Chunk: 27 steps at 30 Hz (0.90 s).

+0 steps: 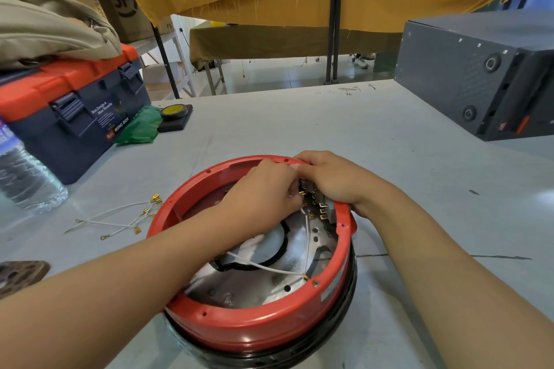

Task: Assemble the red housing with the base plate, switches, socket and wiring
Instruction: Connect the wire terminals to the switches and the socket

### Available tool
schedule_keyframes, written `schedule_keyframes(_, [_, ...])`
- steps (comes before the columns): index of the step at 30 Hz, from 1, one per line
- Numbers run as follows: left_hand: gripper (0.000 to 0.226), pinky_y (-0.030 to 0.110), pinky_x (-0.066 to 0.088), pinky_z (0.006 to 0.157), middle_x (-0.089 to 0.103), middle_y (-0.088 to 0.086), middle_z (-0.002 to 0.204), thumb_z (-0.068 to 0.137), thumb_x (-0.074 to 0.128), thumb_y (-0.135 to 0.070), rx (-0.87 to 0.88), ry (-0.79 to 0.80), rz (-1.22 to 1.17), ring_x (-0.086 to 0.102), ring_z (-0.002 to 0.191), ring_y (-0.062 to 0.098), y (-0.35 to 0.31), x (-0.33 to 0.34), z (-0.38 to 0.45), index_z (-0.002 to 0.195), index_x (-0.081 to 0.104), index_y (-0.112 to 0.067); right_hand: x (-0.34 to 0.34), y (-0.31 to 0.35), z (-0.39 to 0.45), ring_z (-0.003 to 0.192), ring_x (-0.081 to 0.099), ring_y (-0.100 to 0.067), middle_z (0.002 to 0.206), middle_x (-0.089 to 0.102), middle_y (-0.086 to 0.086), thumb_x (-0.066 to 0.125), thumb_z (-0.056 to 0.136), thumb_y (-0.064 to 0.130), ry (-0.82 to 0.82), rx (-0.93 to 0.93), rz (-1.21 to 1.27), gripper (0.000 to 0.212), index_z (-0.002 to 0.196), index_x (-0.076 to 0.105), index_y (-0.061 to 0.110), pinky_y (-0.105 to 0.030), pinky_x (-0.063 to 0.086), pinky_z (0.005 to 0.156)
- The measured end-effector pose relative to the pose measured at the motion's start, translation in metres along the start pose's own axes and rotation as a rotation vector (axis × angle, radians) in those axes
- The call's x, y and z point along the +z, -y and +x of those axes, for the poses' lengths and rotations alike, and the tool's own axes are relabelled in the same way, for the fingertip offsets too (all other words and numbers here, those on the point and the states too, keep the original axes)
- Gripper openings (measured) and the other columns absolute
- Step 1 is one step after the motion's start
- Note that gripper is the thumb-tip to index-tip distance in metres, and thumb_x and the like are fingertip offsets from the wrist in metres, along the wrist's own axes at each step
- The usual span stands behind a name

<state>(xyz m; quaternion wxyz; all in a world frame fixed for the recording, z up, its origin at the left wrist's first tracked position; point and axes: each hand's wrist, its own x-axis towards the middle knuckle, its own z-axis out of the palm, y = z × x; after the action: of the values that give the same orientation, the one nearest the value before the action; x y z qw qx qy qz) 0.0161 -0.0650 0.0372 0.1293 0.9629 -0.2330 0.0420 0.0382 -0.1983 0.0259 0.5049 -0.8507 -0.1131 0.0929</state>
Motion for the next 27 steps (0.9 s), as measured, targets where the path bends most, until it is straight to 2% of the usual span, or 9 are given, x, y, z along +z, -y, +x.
schedule_keyframes(3, [0.019,0.031,0.042,0.068,0.053,0.000,0.065,0.082,0.056,-0.011,0.000,-0.009,-0.013,0.058,0.075,0.024,0.000,0.000,0.000,0.064,0.051,-0.017,0.000,0.000,0.001,0.083,0.059,-0.021,0.099,0.068,-0.017,0.048,0.094,0.021,0.017,0.008,0.026,0.019,0.094,0.065,0.013,-0.044,0.048,0.089])
schedule_keyframes(8, [0.016,0.037,0.047,0.069,0.067,0.010,0.071,0.082,0.056,-0.010,-0.006,-0.034,-0.079,0.060,0.073,0.027,0.000,0.002,0.000,0.068,0.063,-0.005,0.001,-0.001,0.003,0.082,0.061,-0.020,0.093,0.068,-0.010,0.047,0.094,0.019,0.015,0.018,0.049,0.018,0.097,0.064,0.016,-0.041,0.050,0.086])
schedule_keyframes(11, [0.016,0.038,0.047,0.070,0.067,0.009,0.070,0.082,0.057,-0.010,-0.016,-0.053,-0.102,0.061,0.072,0.026,0.001,0.004,0.000,0.070,0.065,-0.002,0.001,-0.002,0.002,0.080,0.061,-0.018,0.088,0.067,-0.005,0.048,0.095,0.021,0.021,0.017,0.071,0.016,0.093,0.064,0.019,-0.039,0.049,0.085])
schedule_keyframes(14, [0.015,0.037,0.047,0.066,0.065,0.006,0.065,0.081,0.060,-0.011,-0.021,-0.076,-0.123,0.060,0.068,0.023,0.003,0.004,-0.001,0.069,0.065,-0.003,0.001,-0.003,0.002,0.085,0.060,-0.017,0.092,0.066,-0.002,0.047,0.096,0.024,0.007,0.022,0.079,0.018,0.099,0.064,0.019,-0.035,0.047,0.083])
schedule_keyframes(17, [0.017,0.034,0.044,0.062,0.063,0.004,0.061,0.079,0.063,-0.017,-0.045,-0.092,-0.132,0.058,0.063,0.021,0.006,0.004,0.000,0.067,0.066,-0.006,-0.002,-0.003,0.001,0.085,0.059,-0.014,0.092,0.065,0.002,0.048,0.094,0.027,-0.124,0.004,-0.019,0.020,0.101,0.065,0.019,-0.030,0.045,0.079])
schedule_keyframes(21, [0.017,0.030,0.042,0.059,0.063,0.003,0.061,0.078,0.063,-0.021,-0.053,-0.104,-0.140,0.054,0.060,0.017,0.009,0.004,0.000,0.067,0.067,-0.009,-0.009,-0.003,-0.006,0.071,0.057,-0.005,0.076,0.064,0.009,0.060,0.086,0.033,-0.308,-0.057,-0.114,0.017,0.091,0.069,0.019,-0.019,0.041,0.061])
schedule_keyframes(23, [0.017,0.030,0.043,0.060,0.059,-0.002,0.058,0.078,0.063,-0.021,-0.050,-0.100,-0.139,0.052,0.060,0.016,0.010,0.004,0.000,0.064,0.064,-0.011,-0.010,-0.003,-0.009,0.065,0.057,-0.005,0.070,0.064,0.007,0.068,0.081,0.035,-0.320,-0.078,-0.148,0.019,0.084,0.070,0.017,-0.017,0.040,0.056])
schedule_keyframes(27, [0.015,0.026,0.040,0.056,0.053,-0.009,0.052,0.079,0.062,-0.020,-0.047,-0.076,-0.164,0.046,0.052,0.007,0.009,0.001,0.001,0.066,0.067,-0.013,-0.009,-0.004,-0.010,0.063,0.058,-0.005,0.073,0.068,0.001,0.075,0.075,0.032,-0.323,-0.072,-0.158,0.019,0.083,0.071,0.014,-0.010,0.040,0.052])
